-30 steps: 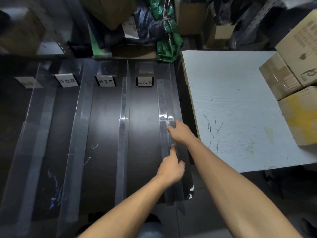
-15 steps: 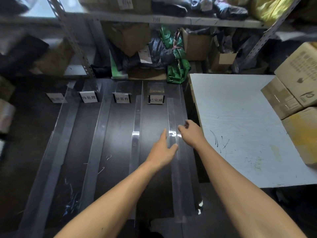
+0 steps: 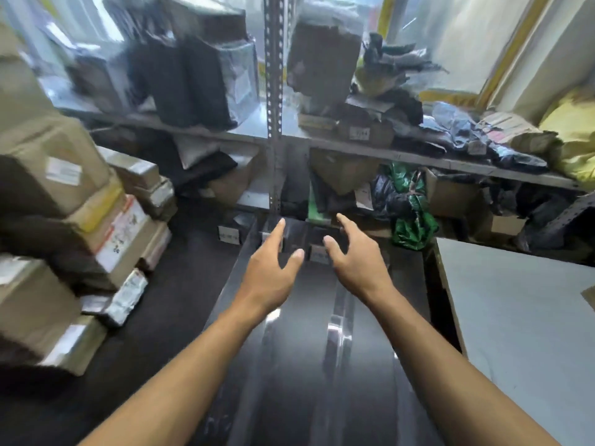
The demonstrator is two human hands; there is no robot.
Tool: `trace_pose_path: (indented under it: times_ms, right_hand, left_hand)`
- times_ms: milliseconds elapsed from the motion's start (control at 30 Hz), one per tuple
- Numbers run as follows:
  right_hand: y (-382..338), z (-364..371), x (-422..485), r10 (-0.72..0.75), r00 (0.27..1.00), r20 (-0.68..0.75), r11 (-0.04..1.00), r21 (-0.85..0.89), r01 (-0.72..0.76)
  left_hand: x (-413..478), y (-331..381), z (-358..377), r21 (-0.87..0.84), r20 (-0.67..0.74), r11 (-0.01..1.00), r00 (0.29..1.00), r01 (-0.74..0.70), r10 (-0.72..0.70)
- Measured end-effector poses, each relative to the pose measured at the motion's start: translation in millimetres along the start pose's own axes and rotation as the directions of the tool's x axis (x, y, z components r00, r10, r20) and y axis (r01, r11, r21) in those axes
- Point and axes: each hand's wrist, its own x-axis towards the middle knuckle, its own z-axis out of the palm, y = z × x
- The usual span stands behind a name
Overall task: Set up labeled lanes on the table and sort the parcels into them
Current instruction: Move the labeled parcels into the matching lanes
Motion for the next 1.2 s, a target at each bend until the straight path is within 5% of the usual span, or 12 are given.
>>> trace_pose_path:
  times_ms: [200,633,833,933,1100,1200]
  right_hand:
    - [-119,71,11,-0.2,0.979,0.049,0.978,0.063,0.197]
    - [-325,214,12,-0.435,0.885,0.167,0.874,0.315,0.37]
    - [-381,228,17,-0.484,0.868,0.11,0.828,0.377,0.414]
    - [-407,239,13,-0.517,0.847,0.124,0.81,0.389,0.438]
    - [-451,274,5,-0.551,0.825,0.123,0.797,0.372,0.476]
    - [-473,299,1,-0.515,0.845,0.143,0.818,0.377,0.435]
  left_hand:
    - [-14,-27,-141,0.055,-0.21,0.998,0.977,-0.027,0.038]
    - [-71,-97,-370,-0.098,-0.49,0.992,0.872,-0.077,0.019]
    - [-92,-82,-443,-0.104,-0.586,0.966,0.799,-0.237,0.133]
    - [-107,-78,-485,-0.036,-0.663,0.93,0.706,-0.365,0.251]
    - [-80,-123,-567,0.079,-0.903,0.938,0.374,-0.337,0.211]
    - [-48,-165,-595,-0.085,-0.916,0.979,0.402,-0.186,-0.003]
